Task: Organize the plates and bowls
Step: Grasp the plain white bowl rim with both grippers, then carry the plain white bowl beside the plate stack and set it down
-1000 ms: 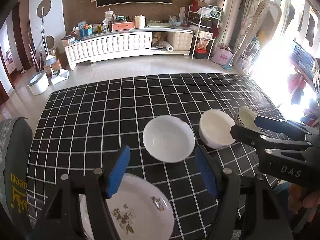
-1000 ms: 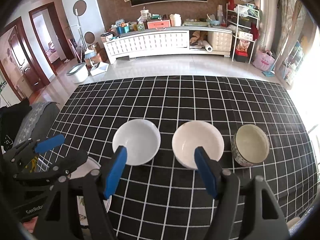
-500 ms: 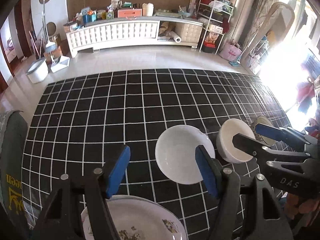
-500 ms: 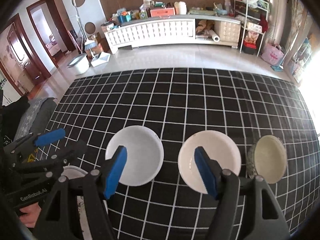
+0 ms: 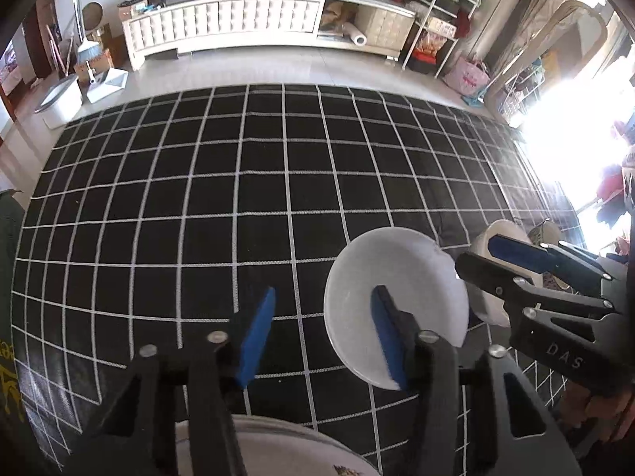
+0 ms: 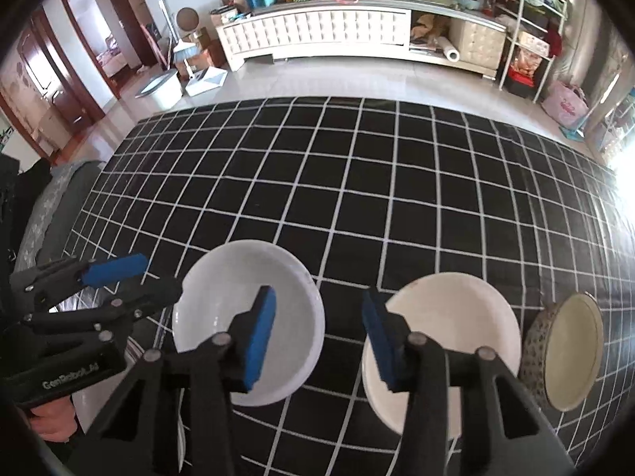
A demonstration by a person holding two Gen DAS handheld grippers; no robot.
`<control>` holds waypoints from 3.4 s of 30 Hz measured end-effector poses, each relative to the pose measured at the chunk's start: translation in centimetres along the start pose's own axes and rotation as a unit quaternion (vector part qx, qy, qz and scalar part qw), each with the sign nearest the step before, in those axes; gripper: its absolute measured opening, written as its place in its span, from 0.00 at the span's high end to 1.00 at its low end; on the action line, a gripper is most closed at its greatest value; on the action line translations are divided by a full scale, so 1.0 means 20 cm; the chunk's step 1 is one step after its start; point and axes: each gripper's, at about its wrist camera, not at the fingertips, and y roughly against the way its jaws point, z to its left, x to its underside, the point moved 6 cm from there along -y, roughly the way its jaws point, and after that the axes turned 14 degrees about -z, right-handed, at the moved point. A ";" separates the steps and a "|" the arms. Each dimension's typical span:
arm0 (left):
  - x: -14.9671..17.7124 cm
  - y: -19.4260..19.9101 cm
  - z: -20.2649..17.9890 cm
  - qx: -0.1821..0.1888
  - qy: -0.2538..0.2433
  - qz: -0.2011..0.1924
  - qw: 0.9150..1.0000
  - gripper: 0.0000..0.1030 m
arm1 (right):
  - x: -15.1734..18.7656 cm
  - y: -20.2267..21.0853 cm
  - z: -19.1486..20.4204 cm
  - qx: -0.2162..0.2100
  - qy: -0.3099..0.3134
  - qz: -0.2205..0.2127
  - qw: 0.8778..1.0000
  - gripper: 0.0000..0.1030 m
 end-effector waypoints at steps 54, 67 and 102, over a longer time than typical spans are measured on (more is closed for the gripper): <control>0.55 0.38 -0.47 0.018 -0.033 0.039 0.999 0.91 | 0.57 0.51 -0.04 0.018 -0.067 0.019 0.997 0.92; 0.70 0.32 -0.46 0.016 -0.022 0.068 0.997 0.91 | 0.71 0.43 -0.05 0.028 -0.080 0.055 0.995 0.92; 0.47 0.38 -0.48 -0.001 -0.052 0.014 0.999 0.91 | 0.60 0.49 -0.16 0.065 -0.043 0.025 0.997 0.66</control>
